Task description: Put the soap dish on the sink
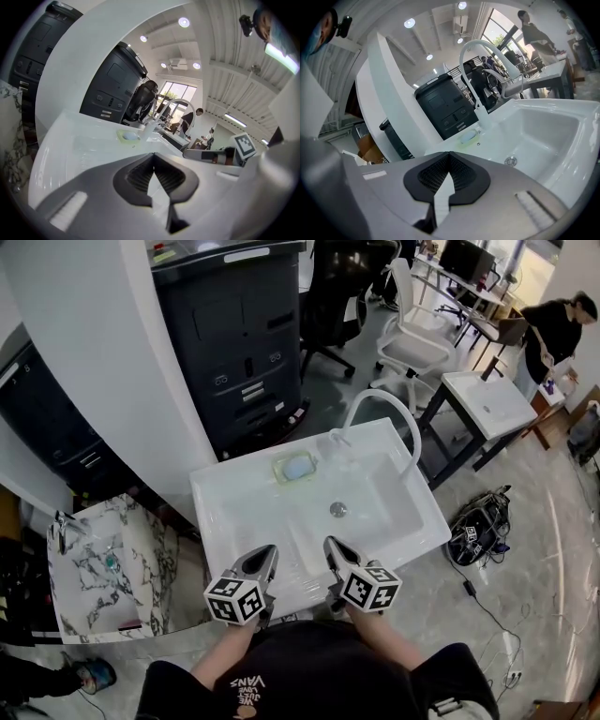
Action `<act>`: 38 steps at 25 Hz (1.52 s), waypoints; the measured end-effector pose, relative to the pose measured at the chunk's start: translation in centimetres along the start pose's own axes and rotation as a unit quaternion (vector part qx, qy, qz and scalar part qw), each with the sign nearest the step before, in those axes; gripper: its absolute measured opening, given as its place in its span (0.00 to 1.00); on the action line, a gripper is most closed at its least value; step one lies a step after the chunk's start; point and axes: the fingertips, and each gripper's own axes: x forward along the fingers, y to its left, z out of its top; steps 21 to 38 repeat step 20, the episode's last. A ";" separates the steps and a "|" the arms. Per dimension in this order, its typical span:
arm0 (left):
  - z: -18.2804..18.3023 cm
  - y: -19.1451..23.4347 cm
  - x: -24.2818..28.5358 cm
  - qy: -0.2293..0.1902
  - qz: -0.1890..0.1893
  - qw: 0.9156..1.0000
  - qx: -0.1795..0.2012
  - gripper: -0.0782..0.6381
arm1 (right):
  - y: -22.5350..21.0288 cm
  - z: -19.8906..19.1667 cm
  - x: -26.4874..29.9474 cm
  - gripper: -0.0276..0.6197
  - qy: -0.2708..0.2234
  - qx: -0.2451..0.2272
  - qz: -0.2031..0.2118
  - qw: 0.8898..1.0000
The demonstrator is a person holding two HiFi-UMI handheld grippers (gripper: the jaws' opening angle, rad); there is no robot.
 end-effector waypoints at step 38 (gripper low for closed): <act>-0.2 -0.7 0.4 0.003 0.001 1.000 -0.001 0.18 | -0.7 0.2 -0.3 0.05 0.004 -0.002 -0.002 1.000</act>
